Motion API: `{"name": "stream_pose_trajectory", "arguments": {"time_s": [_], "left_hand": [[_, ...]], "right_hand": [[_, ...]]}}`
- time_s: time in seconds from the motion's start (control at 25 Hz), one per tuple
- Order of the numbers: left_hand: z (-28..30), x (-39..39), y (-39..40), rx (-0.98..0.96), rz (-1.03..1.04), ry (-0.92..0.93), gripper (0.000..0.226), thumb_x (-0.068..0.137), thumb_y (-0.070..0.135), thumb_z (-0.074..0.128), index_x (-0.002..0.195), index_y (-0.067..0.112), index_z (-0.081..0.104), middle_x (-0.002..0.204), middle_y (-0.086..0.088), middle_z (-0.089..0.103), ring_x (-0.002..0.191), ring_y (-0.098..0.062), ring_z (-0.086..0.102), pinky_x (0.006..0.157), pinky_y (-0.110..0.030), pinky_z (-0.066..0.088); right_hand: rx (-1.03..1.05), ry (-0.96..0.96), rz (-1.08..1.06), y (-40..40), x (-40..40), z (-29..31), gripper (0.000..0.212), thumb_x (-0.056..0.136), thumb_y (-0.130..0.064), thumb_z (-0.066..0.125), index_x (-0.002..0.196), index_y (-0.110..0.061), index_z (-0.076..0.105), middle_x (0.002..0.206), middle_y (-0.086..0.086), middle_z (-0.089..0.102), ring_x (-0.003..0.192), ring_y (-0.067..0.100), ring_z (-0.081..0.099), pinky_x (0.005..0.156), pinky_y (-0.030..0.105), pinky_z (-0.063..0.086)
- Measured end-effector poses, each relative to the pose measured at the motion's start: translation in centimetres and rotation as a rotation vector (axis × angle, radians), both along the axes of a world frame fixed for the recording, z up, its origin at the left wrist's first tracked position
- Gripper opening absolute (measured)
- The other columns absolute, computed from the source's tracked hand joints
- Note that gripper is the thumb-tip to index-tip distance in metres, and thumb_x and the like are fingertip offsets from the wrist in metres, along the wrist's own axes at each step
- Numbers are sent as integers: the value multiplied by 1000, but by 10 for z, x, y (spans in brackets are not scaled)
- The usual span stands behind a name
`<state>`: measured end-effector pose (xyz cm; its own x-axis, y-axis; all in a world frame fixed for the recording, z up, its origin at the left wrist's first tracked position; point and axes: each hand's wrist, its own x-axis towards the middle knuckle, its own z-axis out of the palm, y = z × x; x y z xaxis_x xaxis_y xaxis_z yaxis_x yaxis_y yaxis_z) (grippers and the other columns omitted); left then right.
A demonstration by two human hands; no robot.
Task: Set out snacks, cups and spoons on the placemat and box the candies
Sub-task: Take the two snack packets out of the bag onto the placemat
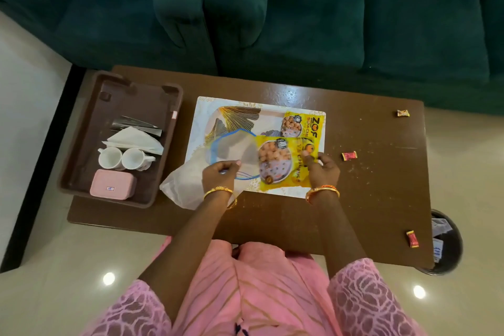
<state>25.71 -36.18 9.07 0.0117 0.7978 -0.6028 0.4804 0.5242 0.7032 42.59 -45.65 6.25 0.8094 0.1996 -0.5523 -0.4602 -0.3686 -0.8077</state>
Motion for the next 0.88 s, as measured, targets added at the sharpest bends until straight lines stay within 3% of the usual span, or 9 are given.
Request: {"name": "stream_pose_trajectory", "arguments": {"time_s": [0.12,0.24,0.4,0.52,0.64,0.72,0.88], "left_hand": [[-1,-30,17,81,-91,72,6,72,5,75,76,5,71,81,-13,71,73,-20,62,77,-28,50],[-4,-56,18,187,-265,236,14,67,-2,73,71,11,70,75,-6,69,70,-14,61,74,-22,44],[-12,-55,5,136,-352,278,23,66,-6,67,67,17,66,71,3,66,65,-1,56,60,-2,38],[-25,-44,0,91,-434,262,21,67,-7,65,72,14,67,79,0,67,72,-10,59,62,-2,39],[-34,-36,0,70,-475,244,18,69,-7,66,75,10,68,78,1,66,69,-4,57,58,6,37],[-36,-33,2,69,-486,243,18,71,-5,66,73,13,67,77,2,65,67,-1,56,57,4,39],[-38,-28,4,67,-501,247,19,73,-3,67,74,16,65,77,6,63,67,1,55,55,0,39]], "right_hand": [[-57,-46,-198,-23,48,-32,41,80,-6,69,116,9,57,109,18,60,97,22,54,87,38,46],[-106,-5,-200,-25,67,-68,41,84,-3,64,121,9,52,114,15,57,102,22,50,99,46,44],[-151,27,-72,0,59,-105,39,83,-7,65,118,8,54,113,18,59,103,22,51,88,38,43],[-128,76,-11,14,57,-126,40,83,-8,66,119,6,54,120,24,59,100,22,52,86,37,44],[-113,28,14,17,57,-139,33,83,-10,66,110,8,58,101,15,60,93,19,51,78,33,41],[-123,-26,-3,17,55,-146,29,84,-11,66,103,9,59,91,8,57,87,18,49,74,32,40],[-203,-155,-69,25,49,-151,20,85,-16,64,95,1,61,90,13,59,84,18,48,75,33,42]]}}
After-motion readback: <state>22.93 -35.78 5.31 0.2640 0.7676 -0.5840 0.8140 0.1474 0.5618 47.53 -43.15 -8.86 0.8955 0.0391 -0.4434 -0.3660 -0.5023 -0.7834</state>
